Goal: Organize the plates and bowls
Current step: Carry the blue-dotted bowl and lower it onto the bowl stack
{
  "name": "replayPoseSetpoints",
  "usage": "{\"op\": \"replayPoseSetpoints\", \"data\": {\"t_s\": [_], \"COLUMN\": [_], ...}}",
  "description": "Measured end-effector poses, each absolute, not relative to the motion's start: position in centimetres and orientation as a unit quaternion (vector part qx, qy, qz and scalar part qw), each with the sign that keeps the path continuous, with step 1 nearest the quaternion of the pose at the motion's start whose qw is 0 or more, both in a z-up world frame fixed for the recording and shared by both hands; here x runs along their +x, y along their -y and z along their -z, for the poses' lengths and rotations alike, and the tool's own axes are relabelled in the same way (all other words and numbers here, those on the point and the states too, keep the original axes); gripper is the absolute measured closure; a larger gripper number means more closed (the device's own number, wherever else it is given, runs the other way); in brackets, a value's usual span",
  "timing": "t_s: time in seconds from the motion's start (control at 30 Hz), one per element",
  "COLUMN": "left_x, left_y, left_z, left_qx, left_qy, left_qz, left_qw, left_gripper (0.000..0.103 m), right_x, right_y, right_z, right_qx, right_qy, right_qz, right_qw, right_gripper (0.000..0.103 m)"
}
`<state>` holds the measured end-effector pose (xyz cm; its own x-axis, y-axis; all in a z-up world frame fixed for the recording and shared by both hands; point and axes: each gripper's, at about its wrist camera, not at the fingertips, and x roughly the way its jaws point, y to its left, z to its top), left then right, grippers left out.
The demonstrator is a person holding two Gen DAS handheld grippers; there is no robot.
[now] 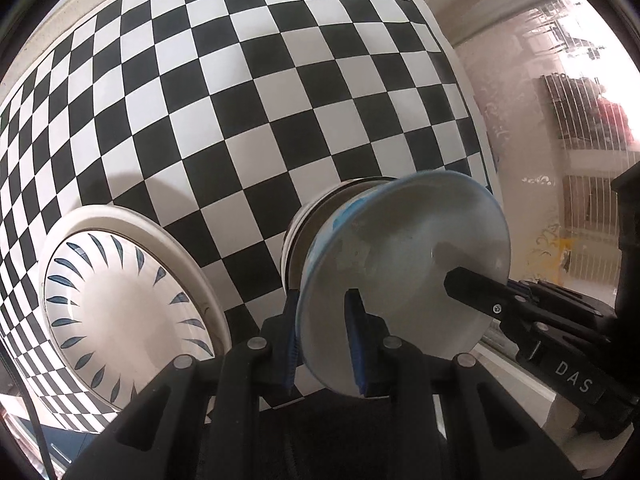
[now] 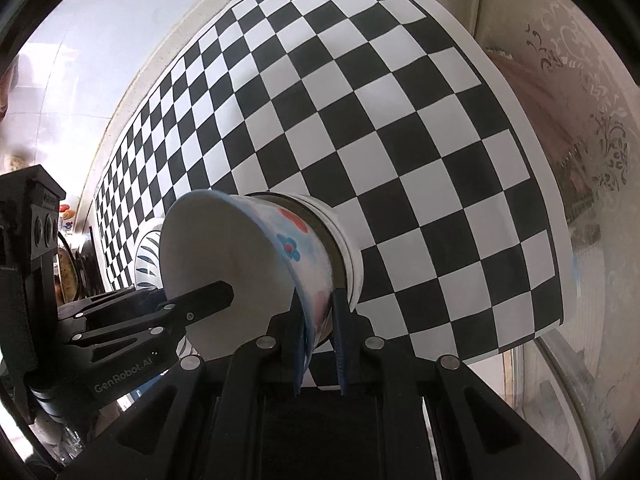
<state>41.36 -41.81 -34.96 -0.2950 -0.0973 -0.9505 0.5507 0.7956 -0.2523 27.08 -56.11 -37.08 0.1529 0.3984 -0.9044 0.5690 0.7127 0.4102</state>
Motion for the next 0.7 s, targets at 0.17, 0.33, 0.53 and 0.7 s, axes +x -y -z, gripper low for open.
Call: {"op": "replayPoseSetpoints", "data": {"t_s": [0.17, 0.33, 0.53, 0.7], "left_x": [40.96, 41.11, 41.13, 41.21], "left_y": [42.08, 41.87, 41.58, 41.23], "left_z": [35.36, 35.56, 35.16, 34.89], "left_qx": [0.146, 0.142, 0.145, 0.149], "left_qy": [-0.760, -0.762, -0.760, -0.762], "left_qz": [0.278, 0.278, 0.278, 0.270], "left_qw": [0.569, 0.567, 0.569, 0.569], "left_gripper": [0.084, 0.084, 0.084, 0.084], "right_x": [26.87, 26.70, 26.43, 26.36], "right_y": [56.34, 56.80, 56.89, 56.80], "right_z": [37.69, 38.01, 37.47, 37.37], "right_qx": [0.376, 0.375, 0.376, 0.376], "right_qy": [-0.653, -0.654, -0.653, -0.655], "right_qz": [0.068, 0.065, 0.065, 0.061], "right_qw": [0.654, 0.654, 0.654, 0.653], "right_gripper": [0.090, 0.090, 0.090, 0.091]}}
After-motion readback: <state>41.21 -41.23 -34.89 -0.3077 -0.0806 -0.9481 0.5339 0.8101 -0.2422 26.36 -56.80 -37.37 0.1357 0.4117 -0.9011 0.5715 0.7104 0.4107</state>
